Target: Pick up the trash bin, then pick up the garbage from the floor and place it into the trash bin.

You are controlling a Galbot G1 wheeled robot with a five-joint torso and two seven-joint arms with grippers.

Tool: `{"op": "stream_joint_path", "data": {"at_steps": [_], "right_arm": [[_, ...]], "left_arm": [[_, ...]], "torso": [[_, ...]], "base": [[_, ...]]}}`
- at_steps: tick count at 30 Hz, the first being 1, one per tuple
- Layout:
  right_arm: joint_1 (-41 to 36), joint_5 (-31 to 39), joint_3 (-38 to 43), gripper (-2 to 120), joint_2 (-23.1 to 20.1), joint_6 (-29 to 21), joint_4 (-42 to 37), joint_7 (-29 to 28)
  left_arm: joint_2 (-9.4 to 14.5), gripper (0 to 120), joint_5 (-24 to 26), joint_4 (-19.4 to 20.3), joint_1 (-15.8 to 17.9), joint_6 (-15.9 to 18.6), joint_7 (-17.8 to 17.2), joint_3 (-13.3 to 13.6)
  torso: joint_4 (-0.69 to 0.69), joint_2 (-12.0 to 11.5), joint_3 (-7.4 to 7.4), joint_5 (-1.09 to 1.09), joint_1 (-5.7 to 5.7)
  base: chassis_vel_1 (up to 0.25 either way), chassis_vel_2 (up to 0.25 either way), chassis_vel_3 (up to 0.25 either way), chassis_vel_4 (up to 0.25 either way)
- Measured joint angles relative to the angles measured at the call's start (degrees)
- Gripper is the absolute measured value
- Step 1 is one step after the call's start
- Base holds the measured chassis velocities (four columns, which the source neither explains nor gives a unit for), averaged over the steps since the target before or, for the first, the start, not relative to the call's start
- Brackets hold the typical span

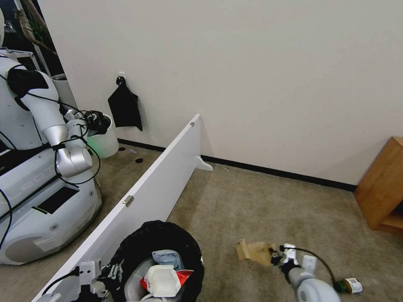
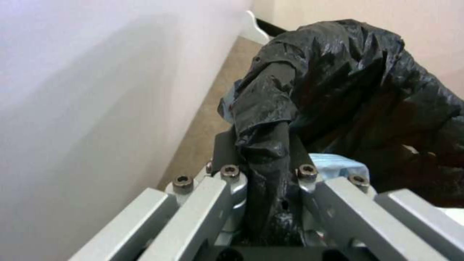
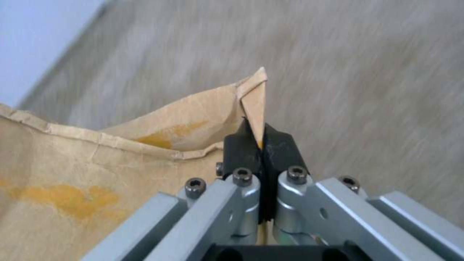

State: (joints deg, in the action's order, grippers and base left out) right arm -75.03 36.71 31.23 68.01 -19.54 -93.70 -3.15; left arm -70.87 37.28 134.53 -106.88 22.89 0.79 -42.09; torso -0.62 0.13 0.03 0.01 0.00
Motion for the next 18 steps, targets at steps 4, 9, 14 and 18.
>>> {"op": "stream_joint_path", "data": {"at_steps": [4, 9, 14, 18], "right_arm": [[-2.1, 1.1, 3.9, 0, -2.3, 2.9, -4.8, 1.0], [-6.2, 5.0, 9.2, 0, -6.3, 5.2, -15.2, 1.7], [-9.0, 8.4, 11.3, 0, -10.8, 10.1, -23.3, 3.1], [-9.4, 12.8, 11.8, 0, -14.3, 12.2, -28.4, 4.6]], "left_arm": [[2.3, 4, 0.8, -0.2, 0.9, 1.1, -0.3, 1.7], [5.8, 4, 2.5, -1.1, 3.3, 2.0, -0.7, 3.9], [8.6, 4, 4.1, -1.7, 5.7, 2.9, -1.5, 6.2], [9.9, 4, 4.7, -2.2, 6.7, 3.3, -1.8, 7.3]], "torso": [[0.0, 0.0, 0.0, -0.01, 0.0], [0.0, 0.0, 0.0, -0.02, 0.0], [0.0, 0.0, 0.0, -0.01, 0.0], [-0.01, 0.0, 0.0, -0.03, 0.0]], "base": [[0.0, 0.0, 0.0, 0.0], [0.0, 0.0, 0.0, 0.0], [0.0, 0.0, 0.0, 0.0], [0.0, 0.0, 0.0, 0.0]]}}
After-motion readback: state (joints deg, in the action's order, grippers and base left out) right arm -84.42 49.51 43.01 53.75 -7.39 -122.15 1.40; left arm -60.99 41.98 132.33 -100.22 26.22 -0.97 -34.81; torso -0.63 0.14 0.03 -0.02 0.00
